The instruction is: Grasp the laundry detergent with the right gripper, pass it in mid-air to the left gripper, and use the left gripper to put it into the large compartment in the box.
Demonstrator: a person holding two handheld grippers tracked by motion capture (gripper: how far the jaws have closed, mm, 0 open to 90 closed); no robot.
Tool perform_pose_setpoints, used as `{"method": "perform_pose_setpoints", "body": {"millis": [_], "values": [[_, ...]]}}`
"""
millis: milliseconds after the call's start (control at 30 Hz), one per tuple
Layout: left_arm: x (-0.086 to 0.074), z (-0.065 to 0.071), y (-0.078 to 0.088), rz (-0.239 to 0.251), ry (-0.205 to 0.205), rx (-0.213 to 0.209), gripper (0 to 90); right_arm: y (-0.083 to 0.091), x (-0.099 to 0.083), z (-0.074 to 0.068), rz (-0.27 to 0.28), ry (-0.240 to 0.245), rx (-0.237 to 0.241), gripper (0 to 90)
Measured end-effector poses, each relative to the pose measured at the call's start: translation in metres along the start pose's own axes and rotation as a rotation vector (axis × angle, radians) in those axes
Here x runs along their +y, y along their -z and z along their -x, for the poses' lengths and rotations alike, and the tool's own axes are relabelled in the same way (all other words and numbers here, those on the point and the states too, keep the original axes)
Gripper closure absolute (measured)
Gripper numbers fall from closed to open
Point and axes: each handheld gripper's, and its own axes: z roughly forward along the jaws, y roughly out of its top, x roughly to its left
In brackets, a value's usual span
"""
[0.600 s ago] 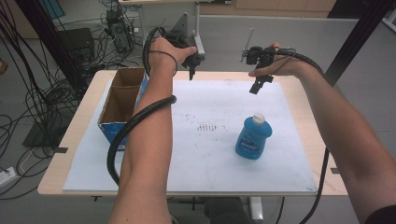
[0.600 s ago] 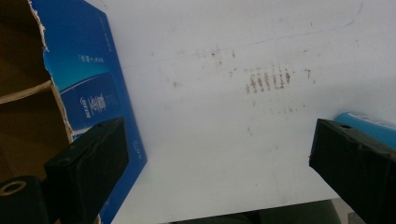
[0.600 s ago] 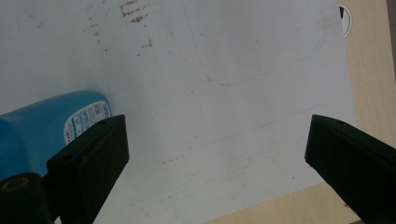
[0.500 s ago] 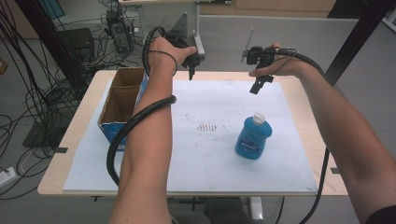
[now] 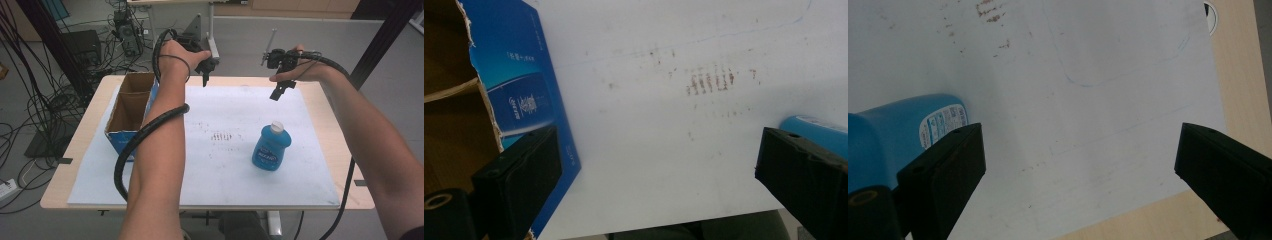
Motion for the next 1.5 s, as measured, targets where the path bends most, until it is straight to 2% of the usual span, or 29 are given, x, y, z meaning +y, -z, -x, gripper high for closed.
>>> {"method": "perform_pose_setpoints", "body": {"millis": [233, 267, 300, 367, 400, 433, 533, 733, 767, 900, 1267, 1400, 1433, 1500], "values": [[-0.001, 0.000, 0.002, 0.003, -0.005, 0.000, 5.4, 0.004, -0.024, 0.004, 0.001, -0.040, -0.003, 5.9], [-0.002, 0.000, 0.001, 0.003, -0.004, 0.000, 5.4, 0.005, -0.034, 0.005, 0.010, -0.048, -0.001, 5.9], [-0.002, 0.000, 0.001, 0.003, -0.004, 0.000, 5.4, 0.005, -0.034, 0.005, 0.010, -0.048, -0.001, 5.9], [-0.002, -0.001, 0.001, 0.007, 0.002, -0.003, 5.3, 0.007, -0.051, 0.005, 0.023, -0.066, -0.001, 5.9], [-0.002, -0.001, 0.001, 0.007, 0.002, -0.003, 5.4, 0.007, -0.051, 0.005, 0.023, -0.066, -0.001, 5.9], [-0.002, -0.002, 0.000, 0.006, 0.003, -0.005, 5.4, 0.009, -0.062, 0.004, 0.036, -0.081, 0.000, 5.6], [-0.003, -0.002, -0.001, 0.003, 0.001, -0.008, 5.4, 0.010, -0.077, 0.002, 0.050, -0.095, 0.003, 5.6], [-0.003, -0.003, -0.002, 0.000, -0.001, -0.006, 5.4, 0.011, -0.106, -0.006, 0.081, -0.113, 0.011, 5.4], [-0.003, -0.003, -0.002, 0.000, -0.001, -0.006, 5.4, 0.011, -0.106, -0.006, 0.081, -0.113, 0.011, 5.4], [-0.005, -0.003, -0.001, 0.005, -0.004, -0.007, 5.3, 0.012, -0.127, -0.017, 0.106, -0.113, 0.017, 5.6], [-0.008, -0.004, 0.000, 0.010, -0.016, -0.008, 5.3, 0.015, -0.161, -0.047, 0.154, -0.111, -0.005, 5.0], [-0.011, -0.006, 0.000, 0.011, -0.018, -0.010, 5.3, 0.012, -0.175, -0.065, 0.194, -0.111, -0.007, 4.3], [-0.011, -0.006, 0.000, 0.011, -0.018, -0.010, 5.3, 0.012, -0.175, -0.065, 0.194, -0.111, -0.007, 4.3], [-0.013, -0.009, 0.002, 0.015, -0.011, -0.010, 5.3, 0.008, -0.182, -0.079, 0.226, -0.112, -0.001, 3.9]]}}
